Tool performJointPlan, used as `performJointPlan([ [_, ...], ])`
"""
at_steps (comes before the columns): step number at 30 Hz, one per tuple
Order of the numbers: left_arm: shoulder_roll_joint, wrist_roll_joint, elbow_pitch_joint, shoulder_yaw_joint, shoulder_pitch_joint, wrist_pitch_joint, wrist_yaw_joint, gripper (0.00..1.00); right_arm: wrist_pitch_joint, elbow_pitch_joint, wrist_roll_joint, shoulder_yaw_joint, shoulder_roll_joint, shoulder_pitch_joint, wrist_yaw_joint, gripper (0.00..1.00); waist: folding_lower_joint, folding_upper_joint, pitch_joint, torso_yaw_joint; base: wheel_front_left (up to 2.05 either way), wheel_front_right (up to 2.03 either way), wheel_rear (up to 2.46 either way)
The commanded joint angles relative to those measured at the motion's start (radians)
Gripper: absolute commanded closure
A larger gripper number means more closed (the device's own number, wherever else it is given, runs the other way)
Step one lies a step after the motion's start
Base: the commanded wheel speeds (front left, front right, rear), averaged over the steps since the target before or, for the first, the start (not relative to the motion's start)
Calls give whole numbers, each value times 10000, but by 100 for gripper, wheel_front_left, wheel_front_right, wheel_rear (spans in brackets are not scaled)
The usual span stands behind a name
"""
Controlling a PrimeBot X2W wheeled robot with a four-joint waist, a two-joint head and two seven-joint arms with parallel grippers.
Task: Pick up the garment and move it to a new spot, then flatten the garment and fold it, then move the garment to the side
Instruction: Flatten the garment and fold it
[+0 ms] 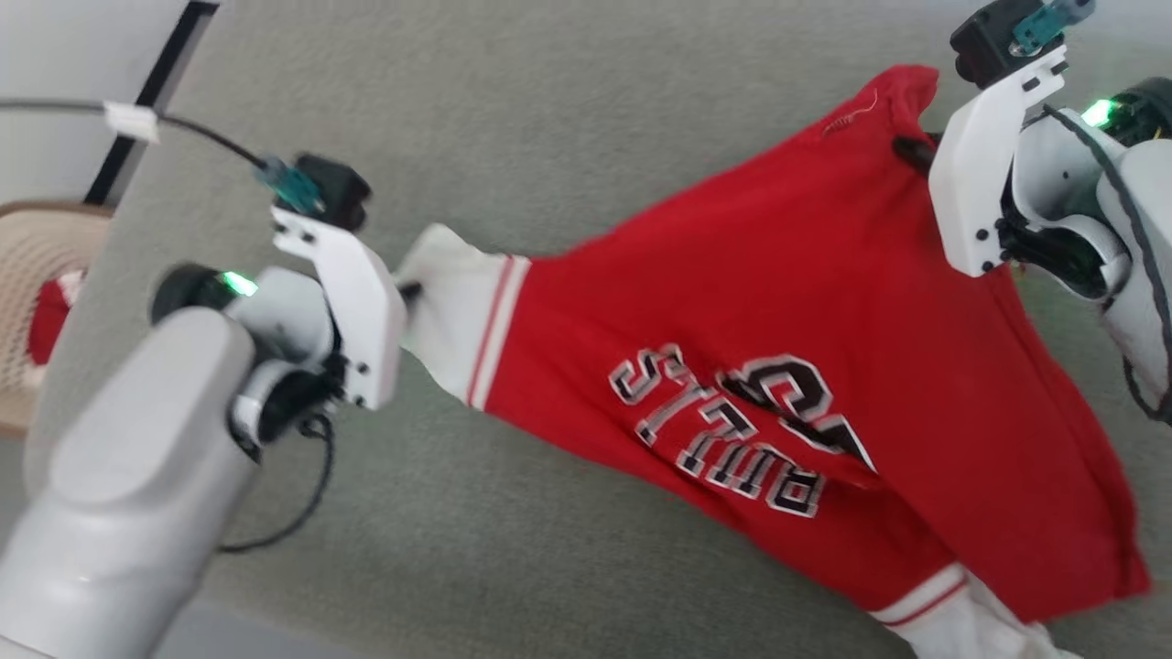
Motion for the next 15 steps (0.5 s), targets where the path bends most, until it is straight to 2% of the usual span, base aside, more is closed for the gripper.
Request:
performJointPlan([
  [1, 144, 148, -124, 83, -267, 159, 74, 100, -197, -142, 96, 98, -116, -71, -1, 100, 0, 0, -425, -500, 0, 0, 0],
  [8, 952, 273, -443, 317, -1374, 971, 126, 100, -840, -844, 507, -32, -613, -224, -1, 100, 0, 0, -1144, -1506, 0, 0, 0],
  [15, 1387, 519, -103, 460, -2607, 1254, -152, 100, -954, -1447, 490, -637, -852, -396, -3, 100, 0, 0, -1647, -2270, 0, 0, 0],
])
